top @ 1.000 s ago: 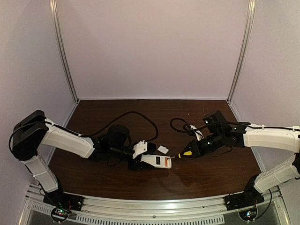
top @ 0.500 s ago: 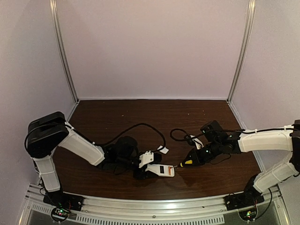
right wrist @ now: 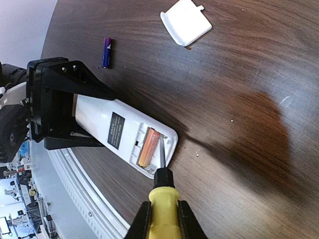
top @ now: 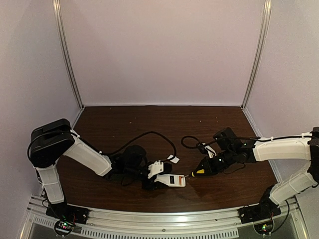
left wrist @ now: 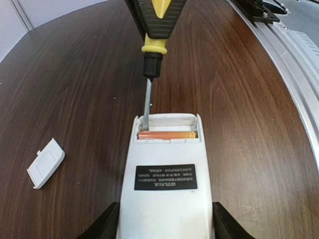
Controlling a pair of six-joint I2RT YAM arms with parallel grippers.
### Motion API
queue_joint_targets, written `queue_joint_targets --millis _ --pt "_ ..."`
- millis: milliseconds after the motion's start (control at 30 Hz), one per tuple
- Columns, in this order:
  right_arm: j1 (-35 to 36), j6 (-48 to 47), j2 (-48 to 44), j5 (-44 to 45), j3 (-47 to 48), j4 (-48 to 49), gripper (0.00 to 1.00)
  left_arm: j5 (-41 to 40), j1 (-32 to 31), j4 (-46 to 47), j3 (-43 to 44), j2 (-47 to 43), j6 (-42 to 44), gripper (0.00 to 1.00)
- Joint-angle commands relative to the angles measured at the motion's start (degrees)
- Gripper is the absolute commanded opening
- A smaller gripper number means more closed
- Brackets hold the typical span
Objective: Unload the batteries from the remote control
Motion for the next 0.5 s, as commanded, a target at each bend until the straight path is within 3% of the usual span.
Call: queue_joint_targets --millis 0,67,200,467 --pt "0.57 0.91 -0.16 3.44 1.19 -2.97 0.00 -0.11 -1.20 -0.79 0.48 1.44 3.51 0.64" --pt "0.74 1.01 -0.43 3.58 1.64 -3.80 0.00 0.27 -1.20 -2.36 1.24 1.13 4.17 0.76" --pt "1.00 1.01 -1.13 4.37 3.44 -6.25 0.00 0.33 -1.20 -4.56 2.25 0.29 5.03 0.87" --pt "1.20 0.47 -2.78 5.14 5.98 -10.16 0.00 0.33 -1.27 -6.53 4.09 -0.34 4.64 0.85"
